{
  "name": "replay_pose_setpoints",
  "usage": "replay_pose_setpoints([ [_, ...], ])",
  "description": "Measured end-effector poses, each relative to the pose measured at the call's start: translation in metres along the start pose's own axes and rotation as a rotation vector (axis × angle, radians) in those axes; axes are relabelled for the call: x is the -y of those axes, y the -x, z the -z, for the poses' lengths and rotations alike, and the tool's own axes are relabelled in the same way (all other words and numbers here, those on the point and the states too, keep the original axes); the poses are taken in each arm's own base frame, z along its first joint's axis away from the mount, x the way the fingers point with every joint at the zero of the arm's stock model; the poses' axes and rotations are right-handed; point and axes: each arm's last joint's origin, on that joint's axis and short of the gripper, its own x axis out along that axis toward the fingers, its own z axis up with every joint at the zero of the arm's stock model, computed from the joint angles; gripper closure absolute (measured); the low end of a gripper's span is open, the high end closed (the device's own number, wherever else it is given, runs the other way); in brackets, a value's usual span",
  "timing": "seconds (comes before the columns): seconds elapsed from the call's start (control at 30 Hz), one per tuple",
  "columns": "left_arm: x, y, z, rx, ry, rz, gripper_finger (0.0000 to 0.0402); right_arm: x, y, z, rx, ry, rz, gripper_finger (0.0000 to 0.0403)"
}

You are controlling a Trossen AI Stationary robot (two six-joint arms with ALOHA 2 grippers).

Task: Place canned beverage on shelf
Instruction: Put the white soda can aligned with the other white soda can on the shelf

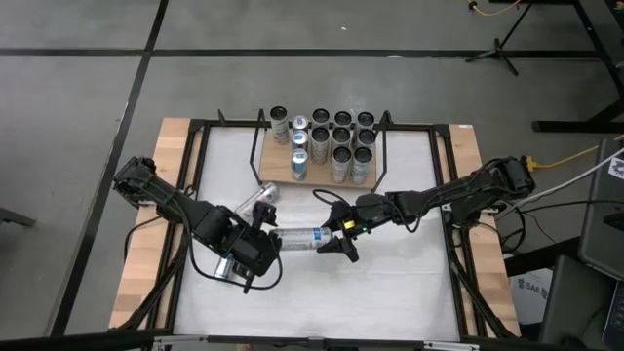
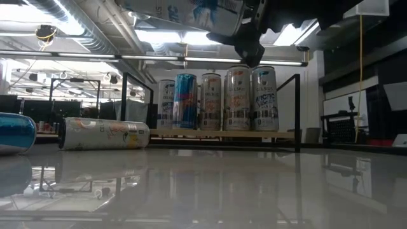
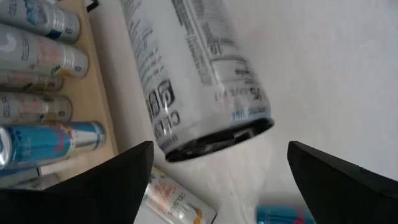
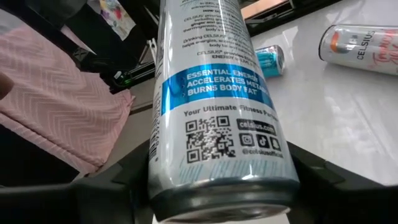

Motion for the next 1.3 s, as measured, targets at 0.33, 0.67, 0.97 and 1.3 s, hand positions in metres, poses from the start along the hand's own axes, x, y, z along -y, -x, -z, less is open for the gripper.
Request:
replay_pose_setpoints([
  [0.33,-0.002,0.0,-0.001,0.014,0.036,-0.069,0.0038,-0.001,0.0,-0.001,0.017,0.004,-0.005,0.0157],
  [0.67,-0.001,0.0,-0.006,0.072,0.063,-0.061,0.0038,-0.004,0.0,-0.008,0.086,0.02,-0.033,0.0157],
  [0.97,-0.001,0.001,-0.013,0.13,0.091,-0.042,0.0038,-0.004,0.0,-0.008,0.085,0.02,-0.033,0.0157],
  [1.3,-0.001,0.001,-0.013,0.133,0.11,-0.052,0.0054,-0.005,0.0,-0.009,0.103,0.024,-0.042,0.0157],
])
